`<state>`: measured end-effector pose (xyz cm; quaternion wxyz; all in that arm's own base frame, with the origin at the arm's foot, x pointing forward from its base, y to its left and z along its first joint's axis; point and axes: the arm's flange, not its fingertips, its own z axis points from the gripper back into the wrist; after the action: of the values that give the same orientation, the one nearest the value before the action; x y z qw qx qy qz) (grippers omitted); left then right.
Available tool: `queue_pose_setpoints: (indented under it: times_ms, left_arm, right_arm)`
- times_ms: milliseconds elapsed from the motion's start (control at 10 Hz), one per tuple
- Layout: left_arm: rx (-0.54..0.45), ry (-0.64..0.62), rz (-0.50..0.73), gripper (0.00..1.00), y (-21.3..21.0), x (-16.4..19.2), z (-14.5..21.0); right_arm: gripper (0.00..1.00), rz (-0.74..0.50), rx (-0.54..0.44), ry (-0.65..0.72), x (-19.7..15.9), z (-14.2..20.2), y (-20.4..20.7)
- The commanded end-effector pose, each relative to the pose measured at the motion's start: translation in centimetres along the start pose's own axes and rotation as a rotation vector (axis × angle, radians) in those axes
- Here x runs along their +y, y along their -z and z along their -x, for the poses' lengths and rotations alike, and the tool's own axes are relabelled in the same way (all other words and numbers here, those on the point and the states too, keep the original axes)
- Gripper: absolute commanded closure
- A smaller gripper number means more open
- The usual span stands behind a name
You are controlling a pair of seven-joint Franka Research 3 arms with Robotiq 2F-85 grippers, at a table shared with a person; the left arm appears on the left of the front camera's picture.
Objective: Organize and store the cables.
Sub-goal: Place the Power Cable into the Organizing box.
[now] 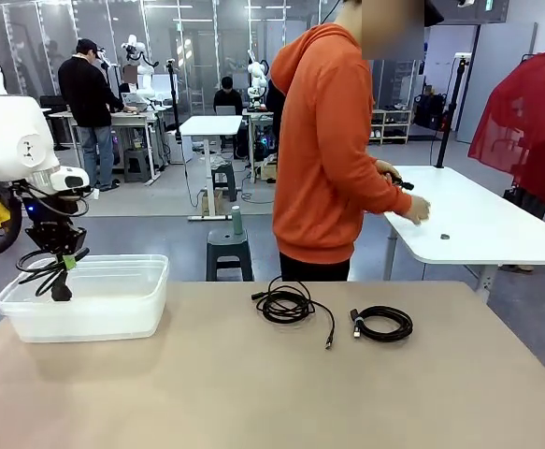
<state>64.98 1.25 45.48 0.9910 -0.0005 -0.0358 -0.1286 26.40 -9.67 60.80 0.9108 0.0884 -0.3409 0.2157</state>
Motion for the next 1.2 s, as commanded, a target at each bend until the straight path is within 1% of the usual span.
queue_pose_setpoints:
  times_ms: [0, 100, 200, 300, 400, 500, 700, 800, 1000, 1100]
  left_arm:
    - [-0.004, -0.029, -0.008, 0.82, -0.2, 0.2, -1.5]
    - [0.013, -0.023, 0.014, 0.82, 0.5, 0.1, -2.3]
    - [0.06, -0.022, 0.009, 0.82, 1.4, -0.3, -2.2]
    - [0.112, -0.052, 0.036, 0.82, 2.6, -0.6, -2.2]
    - [0.136, -0.09, 0.031, 0.82, 3.6, -0.7, -2.2]
    - [0.151, -0.108, 0.037, 0.82, 4.8, -0.6, -2.5]
    - [0.158, -0.116, 0.035, 0.82, 4.9, -0.7, -2.5]
    - [0.163, -0.13, 0.028, 0.76, 5.2, -0.6, -2.7]
    - [0.169, -0.14, 0.024, 0.52, 5.2, -0.7, -2.5]
    - [0.165, -0.14, 0.029, 0.43, 5.1, -0.7, -2.4]
  right_arm:
    - [0.0, 0.002, 0.001, -0.001, 0.0, -0.1, 0.0]
    - [0.0, 0.002, 0.001, -0.001, 0.0, -0.1, 0.0]
    - [0.0, 0.002, 0.001, -0.001, 0.0, -0.1, 0.0]
    - [0.0, 0.002, 0.001, -0.001, 0.0, -0.1, 0.0]
    - [0.0, 0.002, 0.001, -0.001, 0.0, -0.1, 0.0]
    - [0.0, 0.002, 0.001, -0.001, 0.0, -0.1, 0.0]
    - [0.0, 0.002, 0.001, -0.001, 0.0, -0.1, 0.0]
    - [0.0, 0.002, 0.001, -0.001, 0.0, -0.1, 0.0]
    - [0.0, 0.002, 0.001, -0.001, 0.0, -0.1, 0.0]
    - [0.0, 0.002, 0.001, -0.001, 0.0, -0.1, 0.0]
